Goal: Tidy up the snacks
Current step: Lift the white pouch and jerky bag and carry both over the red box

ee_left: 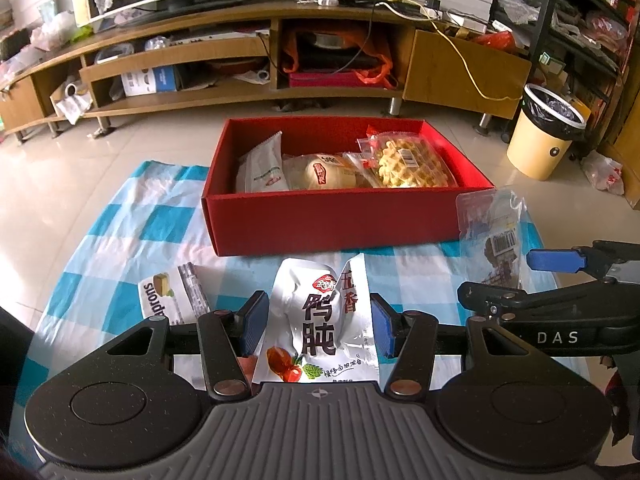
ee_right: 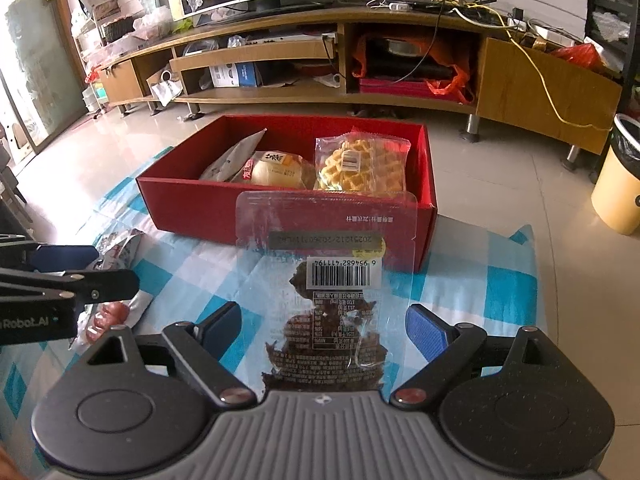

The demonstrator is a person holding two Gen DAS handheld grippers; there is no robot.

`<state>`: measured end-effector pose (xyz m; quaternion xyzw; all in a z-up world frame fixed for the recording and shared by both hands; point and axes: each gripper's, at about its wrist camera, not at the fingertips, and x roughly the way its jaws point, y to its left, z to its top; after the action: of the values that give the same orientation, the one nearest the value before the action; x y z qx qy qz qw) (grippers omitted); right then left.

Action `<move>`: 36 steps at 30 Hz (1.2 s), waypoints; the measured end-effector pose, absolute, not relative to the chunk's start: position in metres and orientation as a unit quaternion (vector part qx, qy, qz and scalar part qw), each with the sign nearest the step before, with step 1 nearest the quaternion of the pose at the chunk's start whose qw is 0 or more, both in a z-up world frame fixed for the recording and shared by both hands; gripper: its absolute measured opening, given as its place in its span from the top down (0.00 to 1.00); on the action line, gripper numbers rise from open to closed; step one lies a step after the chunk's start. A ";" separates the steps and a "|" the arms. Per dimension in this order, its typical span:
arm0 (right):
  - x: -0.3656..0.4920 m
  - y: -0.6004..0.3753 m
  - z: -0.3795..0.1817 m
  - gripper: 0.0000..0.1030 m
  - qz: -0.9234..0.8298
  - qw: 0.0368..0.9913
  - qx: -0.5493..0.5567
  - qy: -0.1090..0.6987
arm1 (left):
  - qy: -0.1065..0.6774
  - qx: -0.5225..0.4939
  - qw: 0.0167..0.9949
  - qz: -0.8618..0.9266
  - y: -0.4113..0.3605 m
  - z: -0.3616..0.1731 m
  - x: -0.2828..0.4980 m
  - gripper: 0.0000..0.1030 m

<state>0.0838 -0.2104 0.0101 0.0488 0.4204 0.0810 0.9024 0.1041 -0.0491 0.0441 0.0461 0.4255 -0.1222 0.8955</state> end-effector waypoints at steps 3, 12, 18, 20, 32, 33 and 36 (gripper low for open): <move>0.086 -0.211 0.011 0.14 0.080 0.903 0.051 0.419 | 0.425 0.046 0.896 -0.122 -0.049 0.045 0.106 0.40; 0.097 -0.217 0.021 0.14 0.076 0.910 0.066 0.401 | 0.423 0.047 0.897 -0.121 -0.052 0.046 0.117 0.40; 0.107 -0.223 0.025 0.14 0.069 0.914 0.079 0.392 | 0.418 0.048 0.899 -0.121 -0.055 0.048 0.127 0.40; 0.111 -0.226 0.026 0.14 0.067 0.915 0.084 0.390 | 0.416 0.049 0.900 -0.121 -0.056 0.049 0.130 0.40; 0.134 -0.234 0.032 0.14 0.058 0.920 0.096 0.375 | 0.399 0.055 0.908 -0.117 -0.068 0.056 0.160 0.40; 0.137 -0.235 0.032 0.14 0.057 0.920 0.097 0.375 | 0.397 0.056 0.909 -0.117 -0.069 0.057 0.163 0.40; 0.145 -0.239 0.031 0.14 0.052 0.921 0.100 0.374 | 0.390 0.059 0.911 -0.117 -0.072 0.060 0.175 0.40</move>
<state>0.1447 -0.2392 0.0313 0.1004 0.3739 0.0523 0.9205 0.1747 -0.0723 0.0597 0.0590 0.3902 -0.1167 0.9114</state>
